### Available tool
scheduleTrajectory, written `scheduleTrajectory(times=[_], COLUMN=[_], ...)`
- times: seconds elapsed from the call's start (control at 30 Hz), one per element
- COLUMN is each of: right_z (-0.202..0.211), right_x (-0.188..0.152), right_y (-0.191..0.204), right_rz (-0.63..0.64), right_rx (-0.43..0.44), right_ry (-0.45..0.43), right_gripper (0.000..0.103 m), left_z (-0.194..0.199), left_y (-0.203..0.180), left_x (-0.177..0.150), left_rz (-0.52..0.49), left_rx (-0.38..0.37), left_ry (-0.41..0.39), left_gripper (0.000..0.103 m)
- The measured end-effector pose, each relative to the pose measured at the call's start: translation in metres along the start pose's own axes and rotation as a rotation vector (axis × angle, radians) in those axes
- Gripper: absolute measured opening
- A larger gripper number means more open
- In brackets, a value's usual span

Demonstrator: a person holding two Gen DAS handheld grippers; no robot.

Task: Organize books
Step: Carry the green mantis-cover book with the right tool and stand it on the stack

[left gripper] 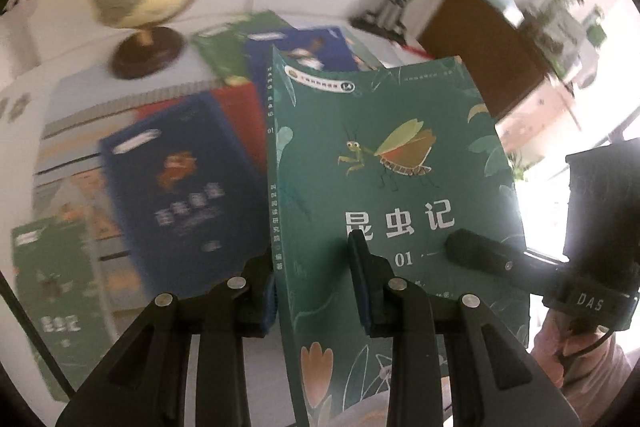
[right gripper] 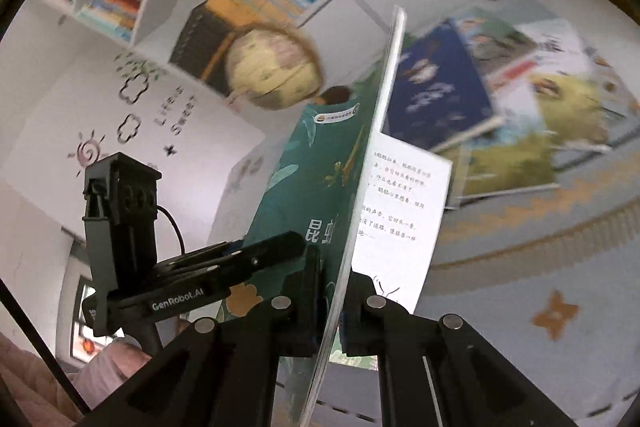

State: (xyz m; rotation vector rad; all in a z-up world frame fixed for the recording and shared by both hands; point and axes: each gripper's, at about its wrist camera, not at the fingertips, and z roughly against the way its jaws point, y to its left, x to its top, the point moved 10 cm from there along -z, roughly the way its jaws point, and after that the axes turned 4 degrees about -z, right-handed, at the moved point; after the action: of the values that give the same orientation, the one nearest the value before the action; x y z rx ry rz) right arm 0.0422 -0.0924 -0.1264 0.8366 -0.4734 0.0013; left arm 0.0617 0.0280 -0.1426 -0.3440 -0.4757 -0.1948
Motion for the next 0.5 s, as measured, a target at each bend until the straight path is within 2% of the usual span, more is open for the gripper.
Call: scheduleTrajectory(times=[0.23,0.5], right_z=[-0.061,-0.159], right_x=[-0.011,-0.056], right_y=[0.075,0.131], right_rz=[0.089,0.135], right_rx=[0.085,0.115], right_ry=[0.073,0.204], right_gripper=[0.008,0.008], left_z=[0.054,0.076], left_y=[0.088,0.193], left_x=[-0.019,-0.071], left_rz=[0.129,0.32], left_rx=[0.06,0.141], left_ry=[-0.072,-0.066], left_gripper=[0.029,0.029])
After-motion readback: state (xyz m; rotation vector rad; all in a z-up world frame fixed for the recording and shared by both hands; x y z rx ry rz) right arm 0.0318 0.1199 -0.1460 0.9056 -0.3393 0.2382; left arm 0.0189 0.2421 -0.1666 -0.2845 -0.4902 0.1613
